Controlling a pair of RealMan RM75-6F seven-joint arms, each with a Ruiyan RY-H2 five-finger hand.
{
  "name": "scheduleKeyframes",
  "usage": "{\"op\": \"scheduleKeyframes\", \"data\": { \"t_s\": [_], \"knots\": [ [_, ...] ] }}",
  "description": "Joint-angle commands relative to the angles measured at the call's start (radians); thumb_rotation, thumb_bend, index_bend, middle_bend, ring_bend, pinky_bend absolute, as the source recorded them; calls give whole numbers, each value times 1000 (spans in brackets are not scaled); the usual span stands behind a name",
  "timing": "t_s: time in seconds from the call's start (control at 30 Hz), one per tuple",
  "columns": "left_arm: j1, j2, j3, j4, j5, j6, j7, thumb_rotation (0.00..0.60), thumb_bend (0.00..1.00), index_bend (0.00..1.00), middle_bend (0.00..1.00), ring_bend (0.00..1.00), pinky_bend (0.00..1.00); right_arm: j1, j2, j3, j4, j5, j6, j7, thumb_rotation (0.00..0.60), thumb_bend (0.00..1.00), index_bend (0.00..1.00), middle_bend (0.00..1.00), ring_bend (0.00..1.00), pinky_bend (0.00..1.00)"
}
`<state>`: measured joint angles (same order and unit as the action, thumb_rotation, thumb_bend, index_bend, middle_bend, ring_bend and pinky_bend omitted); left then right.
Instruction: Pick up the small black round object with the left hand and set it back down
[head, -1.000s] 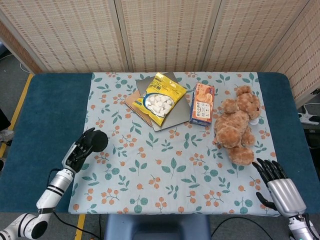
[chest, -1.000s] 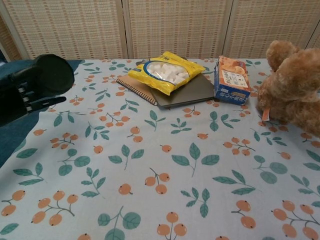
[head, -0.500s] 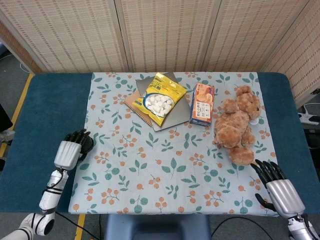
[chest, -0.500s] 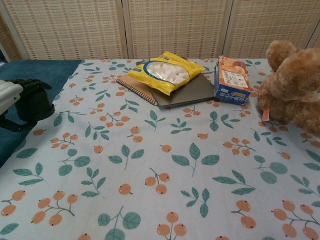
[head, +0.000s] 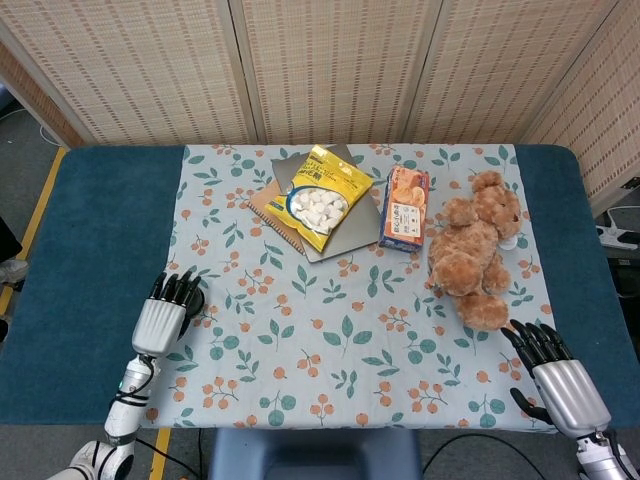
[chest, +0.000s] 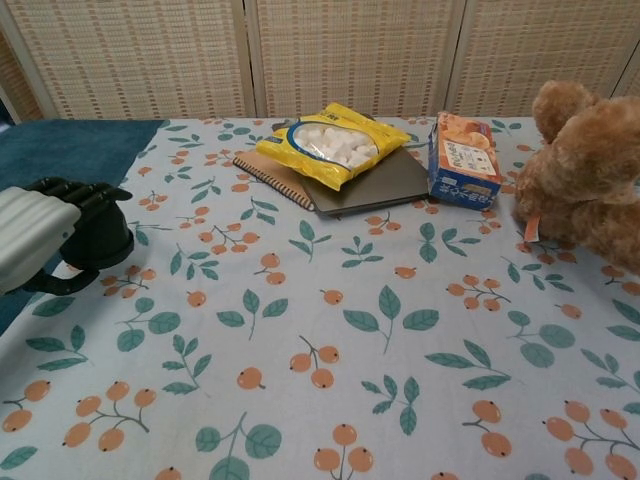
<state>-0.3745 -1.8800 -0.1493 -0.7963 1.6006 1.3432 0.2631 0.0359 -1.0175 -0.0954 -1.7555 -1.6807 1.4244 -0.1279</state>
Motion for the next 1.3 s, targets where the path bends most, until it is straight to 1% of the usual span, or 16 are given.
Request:
{"op": "scheduleKeyframes", "data": {
  "t_s": [0.03,0.1,0.2,0.3,0.37,0.53,0.77,0.87,0.97,1.13,1.3],
  "knots": [
    [2,37,4,-119,-65,-80,-45,600,437,0,40,22,141,0,0,1,0,0,1,0,600,224,0,0,0,0],
    [-5,35,9,-104,-49,-50,-23,600,410,0,5,0,134,-1,-1,1,1,1,2,0,600,224,0,0,0,0],
    [-6,21,25,-73,-31,-17,-33,600,373,0,0,0,119,0,-1,1,1,1,0,0,600,224,0,0,0,0],
    [-6,28,33,-92,-49,-43,-61,600,353,0,0,0,115,1,-2,1,1,0,-2,-3,600,224,0,0,0,0],
    [-8,46,38,-128,-63,-68,-78,600,345,0,0,0,115,1,-3,1,2,0,-1,-5,600,225,0,0,0,0],
    [-6,124,57,-284,-89,-120,-121,600,339,0,0,0,114,-1,-4,2,2,-1,3,-3,600,224,0,0,0,0],
    [-12,264,97,-533,-127,-212,-95,600,338,0,0,0,114,0,-5,-1,2,-5,0,-6,600,224,0,0,0,0],
    [-18,298,100,-591,-133,-223,-95,600,339,0,0,0,104,-2,-5,-1,2,-7,3,-6,600,224,0,0,0,0],
    [-24,305,85,-603,-139,-209,-88,600,337,0,0,0,100,-1,-4,-2,2,-7,1,-5,600,224,0,0,0,0],
    [-40,292,57,-564,-169,-206,-50,600,333,0,0,0,90,-1,-3,-3,2,-10,3,-3,600,224,0,0,0,0],
    [-59,316,57,-572,-209,-261,-43,600,337,0,0,0,58,-1,-2,-2,2,-9,3,-1,600,224,0,0,0,0]
  ]
}}
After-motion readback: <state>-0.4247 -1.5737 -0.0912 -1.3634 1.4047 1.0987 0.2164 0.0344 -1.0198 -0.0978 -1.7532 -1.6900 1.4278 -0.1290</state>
